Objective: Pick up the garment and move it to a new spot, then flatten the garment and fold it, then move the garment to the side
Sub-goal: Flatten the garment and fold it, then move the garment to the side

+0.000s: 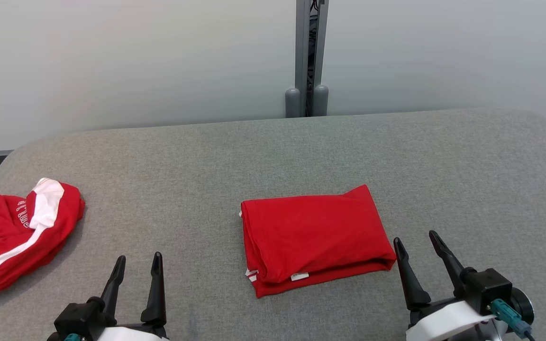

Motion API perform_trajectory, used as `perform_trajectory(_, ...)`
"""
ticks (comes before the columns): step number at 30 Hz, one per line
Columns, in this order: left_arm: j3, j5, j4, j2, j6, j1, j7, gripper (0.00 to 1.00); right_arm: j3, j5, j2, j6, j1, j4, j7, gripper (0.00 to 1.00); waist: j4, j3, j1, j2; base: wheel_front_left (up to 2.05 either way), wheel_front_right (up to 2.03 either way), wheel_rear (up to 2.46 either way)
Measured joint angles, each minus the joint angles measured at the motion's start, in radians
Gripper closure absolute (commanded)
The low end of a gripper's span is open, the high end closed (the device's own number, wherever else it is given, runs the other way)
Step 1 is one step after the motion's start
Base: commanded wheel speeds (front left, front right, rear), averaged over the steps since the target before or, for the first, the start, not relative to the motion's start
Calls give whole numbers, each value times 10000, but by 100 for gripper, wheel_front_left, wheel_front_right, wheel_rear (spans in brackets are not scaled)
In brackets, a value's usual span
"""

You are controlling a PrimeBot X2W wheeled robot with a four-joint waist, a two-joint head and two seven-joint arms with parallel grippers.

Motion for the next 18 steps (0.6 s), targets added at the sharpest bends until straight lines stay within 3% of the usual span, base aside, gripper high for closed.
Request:
perform_trajectory(12,-54,12,-52,0,12,8,0,0,33,77,10,0,12,44,0,0,-22,44,0,0,0,0,0)
perform_trajectory(18,-102,35,-46,2,8,6,0,0,59,1839,27,0,-436,1321,0,0,-11,167,0,0,0,0,0)
